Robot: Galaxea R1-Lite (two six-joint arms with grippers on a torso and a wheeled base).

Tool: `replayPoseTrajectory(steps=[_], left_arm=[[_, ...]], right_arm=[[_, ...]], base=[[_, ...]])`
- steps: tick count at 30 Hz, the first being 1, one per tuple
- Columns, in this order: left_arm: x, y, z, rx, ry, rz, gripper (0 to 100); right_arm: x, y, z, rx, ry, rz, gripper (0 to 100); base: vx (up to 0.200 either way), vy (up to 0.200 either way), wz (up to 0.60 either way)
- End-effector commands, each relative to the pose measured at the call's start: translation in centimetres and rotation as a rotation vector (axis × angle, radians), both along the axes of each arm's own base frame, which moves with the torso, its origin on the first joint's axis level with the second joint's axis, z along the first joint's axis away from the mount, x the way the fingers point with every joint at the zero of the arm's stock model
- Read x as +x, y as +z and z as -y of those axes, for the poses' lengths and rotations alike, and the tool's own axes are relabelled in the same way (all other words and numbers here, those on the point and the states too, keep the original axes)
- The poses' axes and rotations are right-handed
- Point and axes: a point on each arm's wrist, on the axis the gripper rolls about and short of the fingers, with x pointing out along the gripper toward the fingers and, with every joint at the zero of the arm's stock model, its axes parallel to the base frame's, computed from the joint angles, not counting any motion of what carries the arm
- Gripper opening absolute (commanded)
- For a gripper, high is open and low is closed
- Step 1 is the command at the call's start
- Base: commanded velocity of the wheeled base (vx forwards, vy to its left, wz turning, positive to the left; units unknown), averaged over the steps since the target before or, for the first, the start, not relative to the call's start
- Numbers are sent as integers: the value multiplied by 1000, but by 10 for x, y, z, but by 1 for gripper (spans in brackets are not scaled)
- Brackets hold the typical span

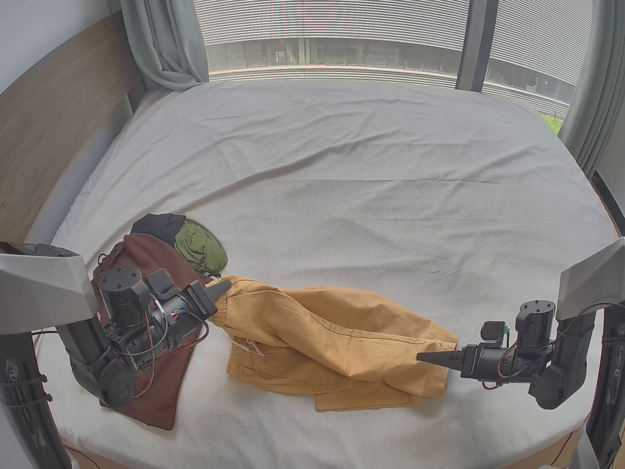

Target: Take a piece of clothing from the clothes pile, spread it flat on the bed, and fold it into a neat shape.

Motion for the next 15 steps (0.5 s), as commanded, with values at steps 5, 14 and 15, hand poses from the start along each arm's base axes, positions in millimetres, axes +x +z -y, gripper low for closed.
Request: replayPoseTrajectory(steps=[5,14,15], left_arm=[[0,1,1,-1,-3,3,0],[-1,2,1,-2,-3,5,0],[-1,2,1,-2,-3,6,0]], right_arm=[[8,3,0,8,-9,32,100],[24,8,-3,38,-23,72,100],[25,8,-3,43,-27,70,100]], base=[[0,0,0],[0,0,0],[0,0,0]])
